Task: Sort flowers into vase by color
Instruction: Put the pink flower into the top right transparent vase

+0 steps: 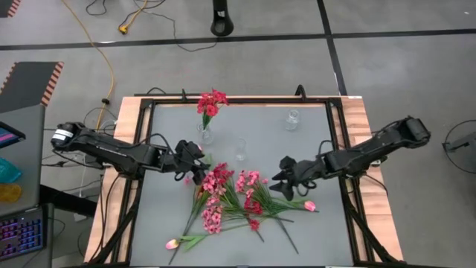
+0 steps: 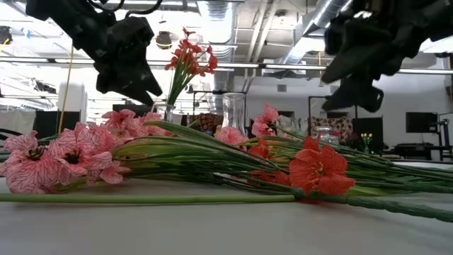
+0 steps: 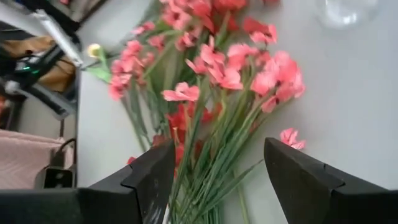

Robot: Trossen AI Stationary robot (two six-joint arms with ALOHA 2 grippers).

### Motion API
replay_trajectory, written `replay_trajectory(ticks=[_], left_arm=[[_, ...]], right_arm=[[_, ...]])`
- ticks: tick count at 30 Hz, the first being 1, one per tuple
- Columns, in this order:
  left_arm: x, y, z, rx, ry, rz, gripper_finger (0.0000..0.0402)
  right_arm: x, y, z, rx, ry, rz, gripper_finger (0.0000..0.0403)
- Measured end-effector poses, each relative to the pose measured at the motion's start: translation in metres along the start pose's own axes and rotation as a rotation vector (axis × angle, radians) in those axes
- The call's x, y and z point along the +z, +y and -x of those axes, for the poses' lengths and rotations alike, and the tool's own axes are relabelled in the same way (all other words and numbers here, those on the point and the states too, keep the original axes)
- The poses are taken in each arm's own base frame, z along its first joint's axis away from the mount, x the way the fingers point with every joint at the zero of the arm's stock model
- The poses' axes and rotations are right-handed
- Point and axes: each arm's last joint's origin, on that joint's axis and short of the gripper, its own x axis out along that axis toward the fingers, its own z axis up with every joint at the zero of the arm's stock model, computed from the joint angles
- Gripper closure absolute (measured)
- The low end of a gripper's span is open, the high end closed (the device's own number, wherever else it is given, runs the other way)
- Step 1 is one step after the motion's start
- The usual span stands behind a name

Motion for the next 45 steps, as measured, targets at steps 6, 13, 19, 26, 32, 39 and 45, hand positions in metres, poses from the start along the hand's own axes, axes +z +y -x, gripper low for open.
replay_trajectory(ticks=[6, 13, 19, 26, 32, 39, 45], left_arm=[[0.001, -0.001, -0.001, -0.007, -0.012, -0.03, 0.0168], [0.002, -0.002, -0.001, -0.017, -0.023, -0.032, 0.0168], [0.003, -0.004, 0.0, -0.028, -0.036, -0.026, 0.0168], [0.003, -0.004, 0.0, -0.032, -0.036, -0.026, 0.0168], [0.003, -0.004, 0.0, -0.033, -0.038, -0.025, 0.0168], [0.003, -0.004, 0.0, -0.033, -0.038, -0.025, 0.0168], [0.004, -0.004, 0.0, -0.033, -0.039, -0.025, 0.0168]], right_arm=[[-0.002, 0.003, -0.025, -0.063, 0.061, -0.032, 0.0129], [-0.009, 0.004, -0.053, -0.096, 0.16, -0.049, 0.0129], [-0.014, 0.006, -0.071, -0.121, 0.205, -0.039, 0.0129], [-0.02, 0.005, -0.083, -0.124, 0.263, -0.04, 0.0138], [-0.021, 0.004, -0.084, -0.131, 0.267, -0.056, 0.0187], [-0.019, 0.006, -0.08, -0.118, 0.258, -0.058, 0.0281], [-0.014, 0.009, -0.073, -0.108, 0.248, -0.06, 0.0358]])
